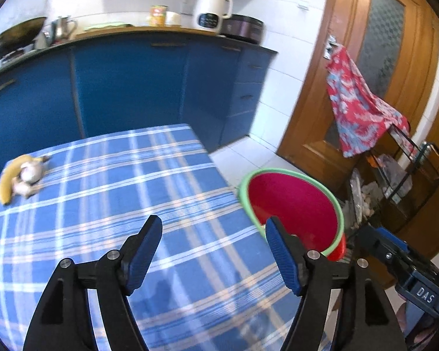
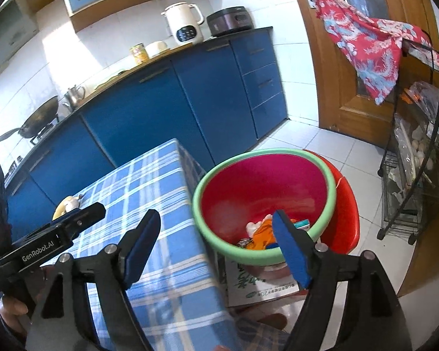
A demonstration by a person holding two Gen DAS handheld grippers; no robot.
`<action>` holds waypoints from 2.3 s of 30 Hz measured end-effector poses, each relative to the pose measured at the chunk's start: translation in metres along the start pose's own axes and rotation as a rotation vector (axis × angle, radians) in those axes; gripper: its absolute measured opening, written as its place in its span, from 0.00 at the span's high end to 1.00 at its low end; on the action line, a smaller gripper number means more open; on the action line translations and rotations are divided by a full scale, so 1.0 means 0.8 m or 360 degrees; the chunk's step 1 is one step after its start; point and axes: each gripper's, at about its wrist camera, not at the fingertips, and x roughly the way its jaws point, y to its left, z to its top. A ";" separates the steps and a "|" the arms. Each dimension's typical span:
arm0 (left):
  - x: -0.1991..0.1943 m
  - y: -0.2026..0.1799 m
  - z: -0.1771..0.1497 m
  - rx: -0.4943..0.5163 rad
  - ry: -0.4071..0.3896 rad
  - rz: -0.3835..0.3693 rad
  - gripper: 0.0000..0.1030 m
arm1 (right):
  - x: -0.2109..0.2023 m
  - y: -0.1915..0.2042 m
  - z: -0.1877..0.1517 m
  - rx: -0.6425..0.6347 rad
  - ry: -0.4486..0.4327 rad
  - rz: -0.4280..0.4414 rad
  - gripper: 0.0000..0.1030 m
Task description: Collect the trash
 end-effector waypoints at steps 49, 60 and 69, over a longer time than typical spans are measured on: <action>-0.173 0.056 -0.065 -0.0159 -0.0308 0.0354 0.26 | -0.098 0.096 -0.064 -0.0158 -0.0103 0.0192 0.11; -0.174 0.056 -0.065 -0.0158 -0.0305 0.0356 0.26 | -0.098 0.096 -0.064 -0.0159 -0.0104 0.0192 0.11; -0.174 0.056 -0.065 -0.0157 -0.0306 0.0358 0.26 | -0.099 0.096 -0.063 -0.0159 -0.0102 0.0192 0.11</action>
